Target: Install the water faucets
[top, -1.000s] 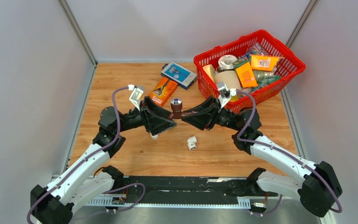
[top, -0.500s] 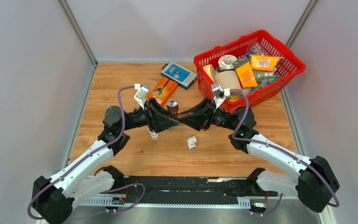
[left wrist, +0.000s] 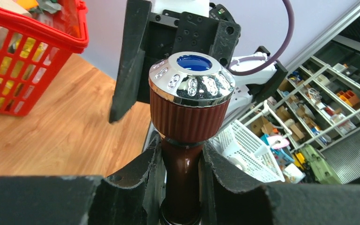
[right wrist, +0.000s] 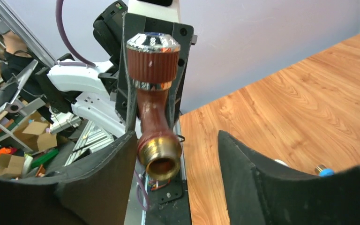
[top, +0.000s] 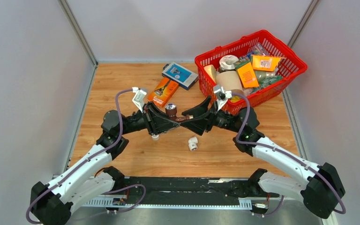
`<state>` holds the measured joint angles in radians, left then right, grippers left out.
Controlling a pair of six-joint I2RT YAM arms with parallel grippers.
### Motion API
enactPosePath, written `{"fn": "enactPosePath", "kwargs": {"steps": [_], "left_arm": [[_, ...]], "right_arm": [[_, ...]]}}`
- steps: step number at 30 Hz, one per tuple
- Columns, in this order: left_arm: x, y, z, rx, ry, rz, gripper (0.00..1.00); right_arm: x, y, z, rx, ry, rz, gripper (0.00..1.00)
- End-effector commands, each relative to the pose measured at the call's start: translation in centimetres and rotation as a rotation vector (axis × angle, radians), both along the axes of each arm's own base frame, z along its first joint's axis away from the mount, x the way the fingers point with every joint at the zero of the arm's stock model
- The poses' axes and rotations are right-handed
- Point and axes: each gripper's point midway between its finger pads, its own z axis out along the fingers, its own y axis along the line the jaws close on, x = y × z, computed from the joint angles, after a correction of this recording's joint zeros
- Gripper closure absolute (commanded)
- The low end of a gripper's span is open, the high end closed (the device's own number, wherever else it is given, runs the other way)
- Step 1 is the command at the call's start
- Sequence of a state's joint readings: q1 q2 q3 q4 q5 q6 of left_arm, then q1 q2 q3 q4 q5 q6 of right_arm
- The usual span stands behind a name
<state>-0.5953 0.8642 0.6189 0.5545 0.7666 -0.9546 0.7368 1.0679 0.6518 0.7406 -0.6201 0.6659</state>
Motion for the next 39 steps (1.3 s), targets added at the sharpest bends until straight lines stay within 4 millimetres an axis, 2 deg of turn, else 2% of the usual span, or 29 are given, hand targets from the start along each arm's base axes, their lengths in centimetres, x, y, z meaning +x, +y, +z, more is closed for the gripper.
{"fn": "enactPosePath", "kwargs": {"steps": [1, 3, 6, 20, 22, 23, 24, 26, 28, 30, 31, 33, 35, 39], "left_arm": [[0.6, 1.3, 0.9, -0.036, -0.042, 0.075, 1.00], [0.5, 1.5, 1.0, -0.034, -0.043, 0.081, 1.00], [0.5, 1.6, 1.0, -0.035, -0.045, 0.083, 1.00], [0.2, 1.2, 0.6, -0.012, -0.040, 0.044, 1.00], [0.3, 1.2, 0.7, -0.013, -0.040, 0.045, 1.00], [0.3, 1.2, 0.8, -0.017, -0.042, 0.047, 1.00], [0.2, 1.3, 0.9, -0.018, -0.045, 0.047, 1.00], [0.3, 1.2, 0.8, -0.016, -0.042, 0.048, 1.00], [0.5, 1.2, 0.7, -0.015, -0.035, 0.056, 0.90], [0.6, 1.3, 0.8, -0.023, -0.038, 0.068, 0.67], [0.7, 1.3, 0.8, -0.026, -0.034, 0.071, 0.48], [0.7, 1.3, 1.0, -0.034, -0.031, 0.071, 0.31], [0.7, 1.3, 1.3, -0.046, -0.033, 0.071, 0.28], [0.7, 1.2, 1.7, -0.061, -0.030, 0.066, 0.30]], "right_arm": [[0.0, -1.7, 2.3, -0.018, -0.113, -0.064, 0.30], [0.1, -2.1, 2.2, -0.033, -0.119, -0.062, 0.25], [-0.2, -2.5, 2.4, -0.042, -0.138, -0.053, 0.25], [-0.7, -1.3, 3.5, 0.020, -0.118, 0.055, 0.47], [-0.6, -1.1, 3.2, 0.014, -0.108, 0.063, 0.55], [-0.6, -1.1, 3.2, 0.016, -0.109, 0.065, 0.62], [-0.6, -1.1, 3.1, 0.017, -0.107, 0.065, 0.71], [-0.6, -1.1, 3.0, 0.021, -0.104, 0.061, 0.98], [-0.6, -1.1, 2.8, 0.018, -0.102, 0.062, 1.00], [-0.6, -1.2, 2.8, 0.020, -0.100, 0.064, 1.00], [-0.7, -1.1, 2.8, 0.020, -0.099, 0.066, 1.00], [-0.8, -1.1, 2.8, 0.024, -0.101, 0.069, 1.00], [-0.8, -1.0, 2.7, 0.025, -0.098, 0.068, 1.00], [-0.9, -0.9, 2.7, 0.035, -0.093, 0.069, 1.00]]}}
